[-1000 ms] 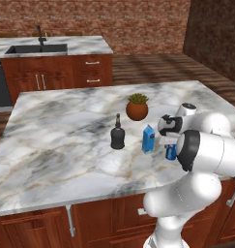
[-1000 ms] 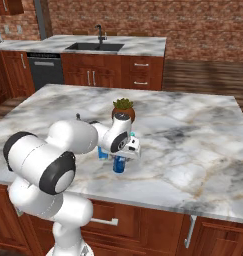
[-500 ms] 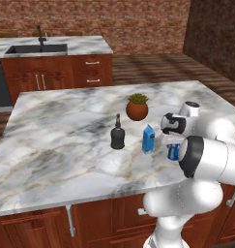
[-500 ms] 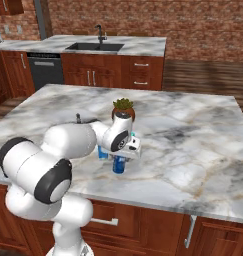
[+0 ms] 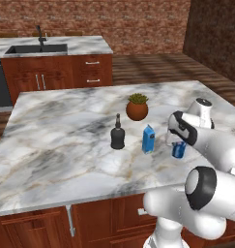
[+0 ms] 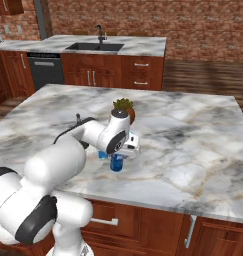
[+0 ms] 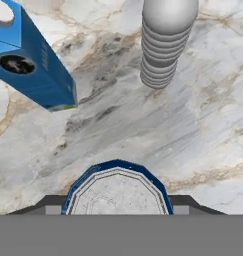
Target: Move the drinks to the dining counter.
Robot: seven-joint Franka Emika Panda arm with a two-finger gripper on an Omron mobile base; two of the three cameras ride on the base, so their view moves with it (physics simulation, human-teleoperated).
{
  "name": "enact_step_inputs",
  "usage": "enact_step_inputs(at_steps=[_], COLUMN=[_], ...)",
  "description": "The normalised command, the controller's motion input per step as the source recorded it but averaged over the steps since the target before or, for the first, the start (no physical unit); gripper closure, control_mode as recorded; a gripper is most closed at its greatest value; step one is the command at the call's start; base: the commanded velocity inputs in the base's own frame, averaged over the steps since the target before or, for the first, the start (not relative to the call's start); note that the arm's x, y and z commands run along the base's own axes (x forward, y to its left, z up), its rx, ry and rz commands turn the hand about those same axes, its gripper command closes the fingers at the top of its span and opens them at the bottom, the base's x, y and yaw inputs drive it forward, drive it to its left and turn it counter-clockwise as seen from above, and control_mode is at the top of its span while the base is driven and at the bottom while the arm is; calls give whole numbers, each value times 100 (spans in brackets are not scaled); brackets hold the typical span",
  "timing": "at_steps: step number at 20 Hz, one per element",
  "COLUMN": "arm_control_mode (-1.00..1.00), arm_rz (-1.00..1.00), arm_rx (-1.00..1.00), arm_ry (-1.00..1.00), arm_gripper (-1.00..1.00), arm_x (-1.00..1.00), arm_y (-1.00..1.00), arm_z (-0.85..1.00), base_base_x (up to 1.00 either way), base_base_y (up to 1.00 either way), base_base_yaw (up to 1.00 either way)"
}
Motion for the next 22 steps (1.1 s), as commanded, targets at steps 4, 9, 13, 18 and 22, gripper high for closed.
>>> enact_step_inputs(at_steps=[4, 9, 13, 18, 22], arm_control_mode=[-100, -100, -100, -100, -100], arm_rz=[5, 7, 5, 1, 0], arm_rx=[0, 0, -2, 0, 0], arm_ry=[-12, -11, -7, -2, -3], arm_gripper=[100, 100, 100, 100, 100], arm_x=[-57, -69, -40, -14, -6], arm_y=[17, 12, 30, 21, 5], arm_z=[23, 18, 18, 5, 0], base_base_x=[0, 0, 0, 0, 0], base_base_y=[0, 0, 0, 0, 0], base_base_yaw=[0, 0, 0, 0, 0])
